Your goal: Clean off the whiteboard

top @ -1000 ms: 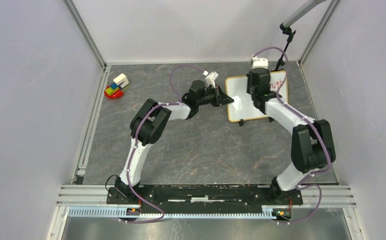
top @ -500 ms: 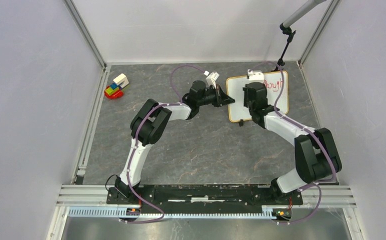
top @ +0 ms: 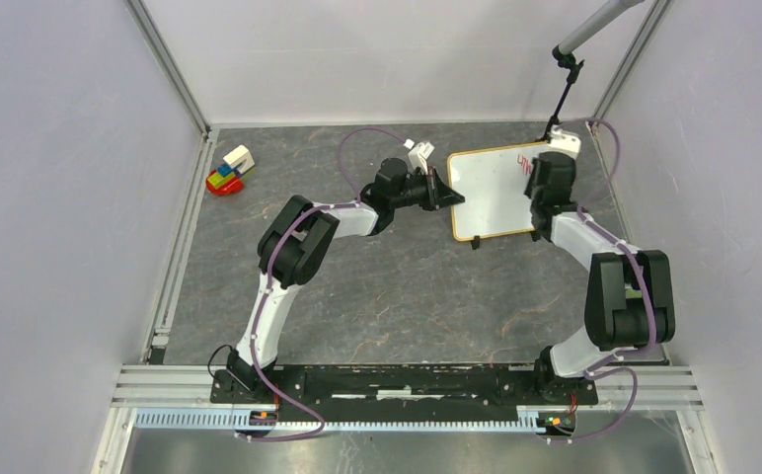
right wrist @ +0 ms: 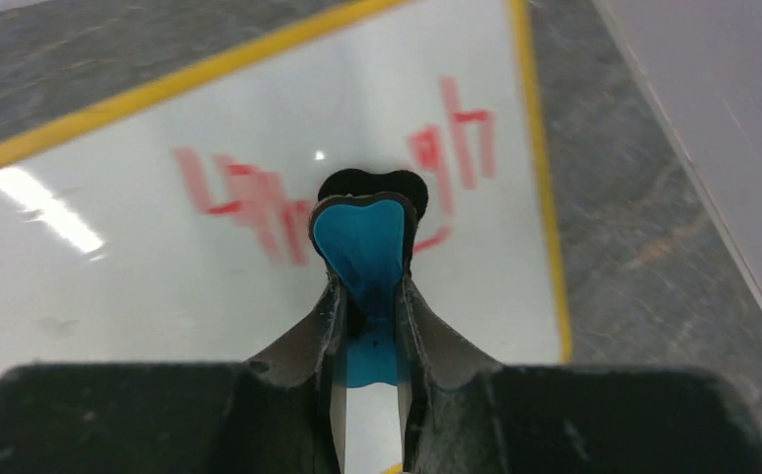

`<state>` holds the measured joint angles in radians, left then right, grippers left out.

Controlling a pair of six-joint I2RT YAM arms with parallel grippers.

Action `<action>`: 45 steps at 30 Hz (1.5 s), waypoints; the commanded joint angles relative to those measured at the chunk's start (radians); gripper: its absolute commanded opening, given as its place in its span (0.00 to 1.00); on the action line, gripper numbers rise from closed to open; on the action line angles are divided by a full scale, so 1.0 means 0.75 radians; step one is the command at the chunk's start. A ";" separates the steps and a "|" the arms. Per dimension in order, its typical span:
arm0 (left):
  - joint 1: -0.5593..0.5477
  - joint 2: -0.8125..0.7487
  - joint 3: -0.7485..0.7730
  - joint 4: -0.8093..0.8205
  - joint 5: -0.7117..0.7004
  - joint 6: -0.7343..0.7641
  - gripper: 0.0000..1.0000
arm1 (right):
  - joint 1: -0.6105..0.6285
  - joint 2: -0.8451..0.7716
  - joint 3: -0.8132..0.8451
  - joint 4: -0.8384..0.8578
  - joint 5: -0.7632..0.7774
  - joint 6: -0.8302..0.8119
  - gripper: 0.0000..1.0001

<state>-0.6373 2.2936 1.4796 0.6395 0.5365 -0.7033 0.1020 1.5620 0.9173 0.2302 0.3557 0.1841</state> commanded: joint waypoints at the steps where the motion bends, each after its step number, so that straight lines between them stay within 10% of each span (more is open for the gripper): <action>1: 0.003 -0.008 0.012 -0.138 -0.050 0.113 0.02 | -0.128 -0.006 -0.066 -0.002 -0.059 0.108 0.00; 13: 0.003 -0.004 0.015 -0.130 -0.044 0.104 0.02 | 0.133 -0.023 0.026 0.122 -0.168 0.048 0.01; 28: 0.003 0.005 0.028 -0.138 -0.038 0.103 0.02 | -0.227 0.087 -0.027 0.097 -0.176 0.191 0.00; 45: 0.003 0.008 0.028 -0.140 -0.034 0.100 0.02 | 0.001 0.123 0.224 0.090 -0.263 0.198 0.00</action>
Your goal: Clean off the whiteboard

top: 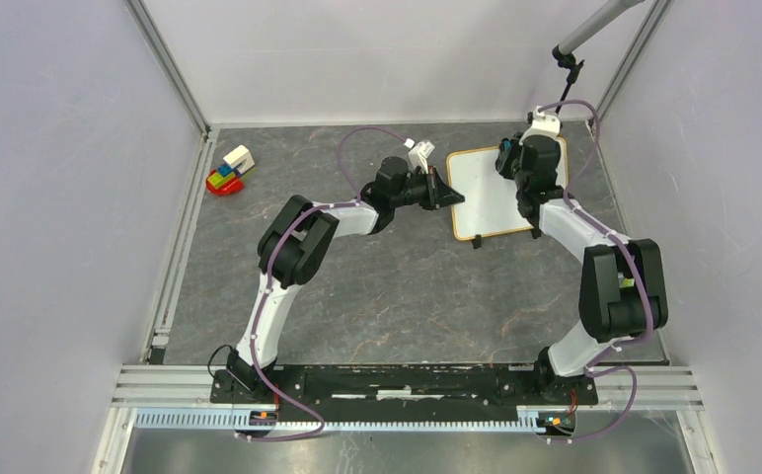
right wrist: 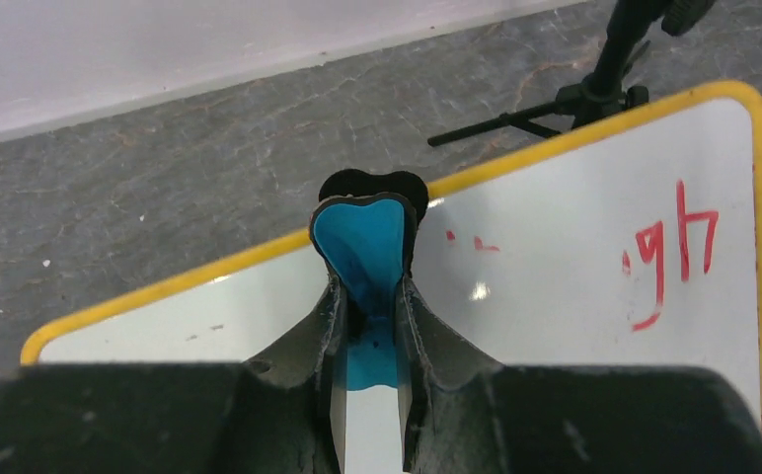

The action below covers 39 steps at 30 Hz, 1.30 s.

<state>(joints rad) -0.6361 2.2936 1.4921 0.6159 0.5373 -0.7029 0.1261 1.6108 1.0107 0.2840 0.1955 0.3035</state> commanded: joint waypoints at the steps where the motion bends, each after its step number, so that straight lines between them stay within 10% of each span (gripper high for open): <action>1: 0.001 0.009 0.014 -0.108 -0.035 0.099 0.02 | -0.056 0.077 0.110 0.004 -0.056 0.045 0.00; 16: 0.001 0.011 0.015 -0.113 -0.036 0.099 0.02 | -0.281 -0.092 -0.338 0.130 -0.152 0.143 0.00; 26: 0.001 0.010 0.011 -0.114 -0.033 0.102 0.02 | -0.090 -0.064 -0.104 0.084 -0.105 0.118 0.00; 39: 0.008 0.014 0.018 -0.113 -0.027 0.096 0.02 | -0.372 0.163 0.062 0.020 -0.190 0.234 0.00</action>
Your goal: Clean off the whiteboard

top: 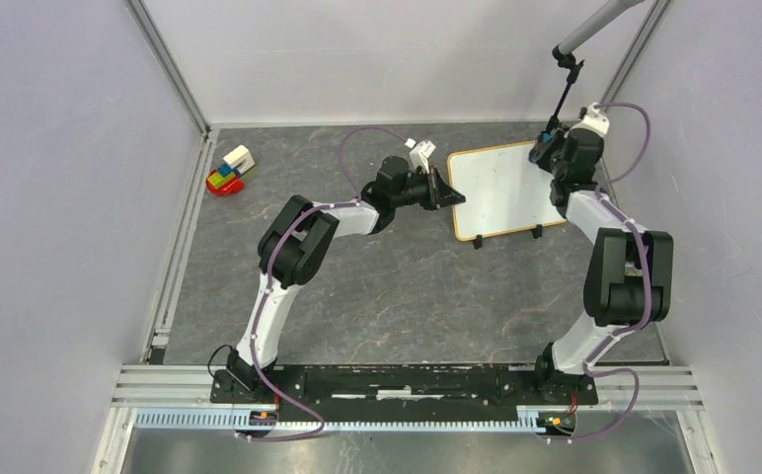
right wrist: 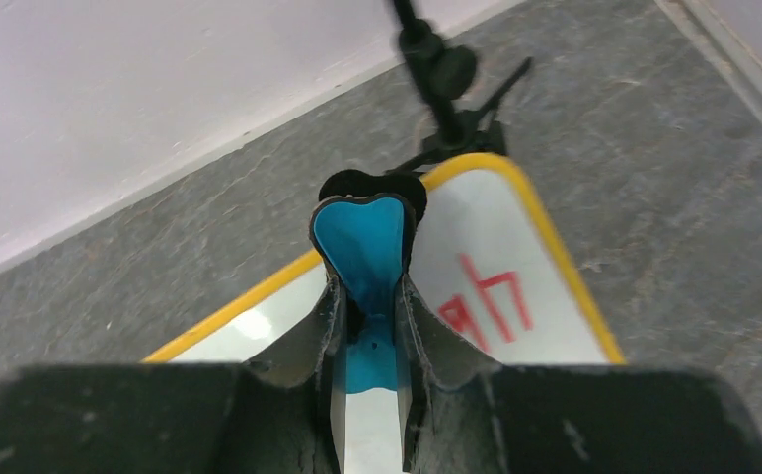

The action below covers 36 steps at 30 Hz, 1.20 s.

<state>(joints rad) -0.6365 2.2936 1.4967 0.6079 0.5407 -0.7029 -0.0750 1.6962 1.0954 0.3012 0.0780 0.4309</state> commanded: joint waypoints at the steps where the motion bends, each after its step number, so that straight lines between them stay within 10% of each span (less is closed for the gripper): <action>1: 0.007 0.014 0.011 -0.099 -0.032 0.095 0.02 | -0.124 0.038 -0.110 0.025 -0.046 0.081 0.00; 13: 0.008 0.012 0.007 -0.094 -0.030 0.090 0.02 | -0.127 -0.141 -0.370 0.115 -0.149 0.120 0.01; 28: 0.008 0.021 0.020 -0.097 -0.030 0.090 0.02 | -0.125 0.086 0.163 -0.097 -0.241 0.177 0.01; 36: 0.009 0.014 0.012 -0.094 -0.026 0.088 0.02 | -0.219 0.072 -0.126 0.057 -0.372 0.327 0.00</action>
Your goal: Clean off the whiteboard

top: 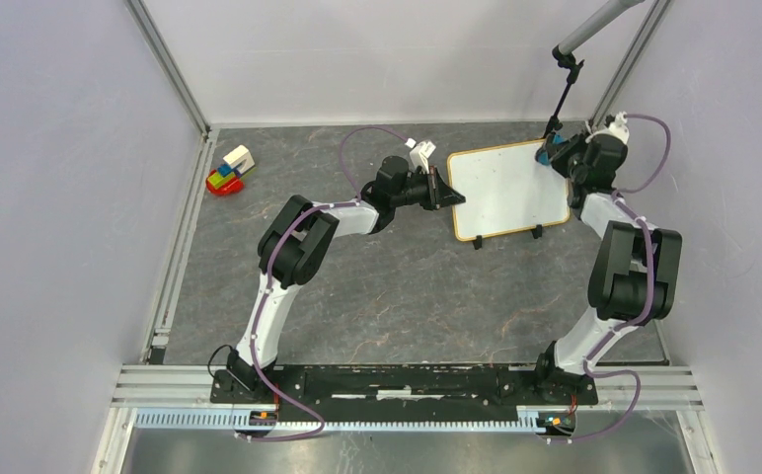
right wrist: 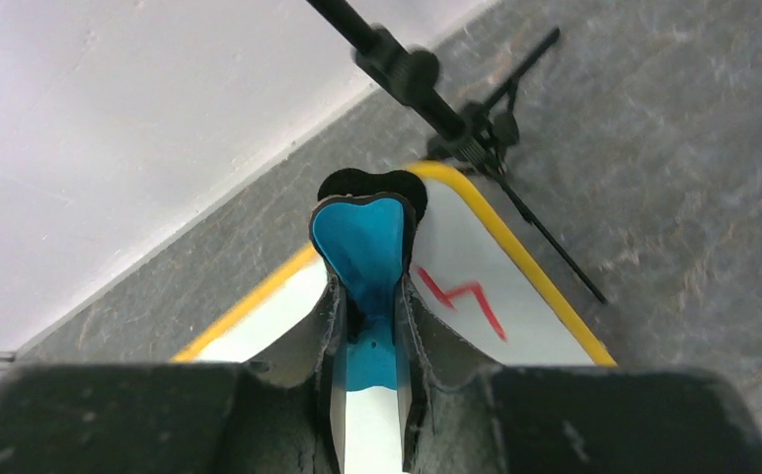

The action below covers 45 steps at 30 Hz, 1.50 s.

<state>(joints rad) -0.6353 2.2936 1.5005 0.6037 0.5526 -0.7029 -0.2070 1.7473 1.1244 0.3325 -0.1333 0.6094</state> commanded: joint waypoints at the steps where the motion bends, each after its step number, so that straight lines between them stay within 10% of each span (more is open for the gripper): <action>1: 0.009 0.014 0.006 -0.088 -0.043 0.088 0.02 | -0.054 0.000 -0.197 0.021 -0.104 0.095 0.00; 12: 0.013 0.010 -0.002 -0.069 -0.040 0.075 0.02 | -0.089 -0.192 -0.442 0.038 -0.090 0.053 0.00; 27: 0.013 0.018 0.007 -0.076 -0.039 0.076 0.02 | -0.034 0.040 0.130 -0.218 -0.041 0.002 0.00; 45: 0.015 0.006 -0.014 -0.058 -0.034 0.070 0.02 | -0.134 -0.269 -0.429 -0.110 -0.095 -0.047 0.00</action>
<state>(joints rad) -0.6342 2.2936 1.4998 0.6102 0.5602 -0.7029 -0.3271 1.6413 0.8280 0.3580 -0.2241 0.6449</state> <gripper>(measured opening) 0.161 0.230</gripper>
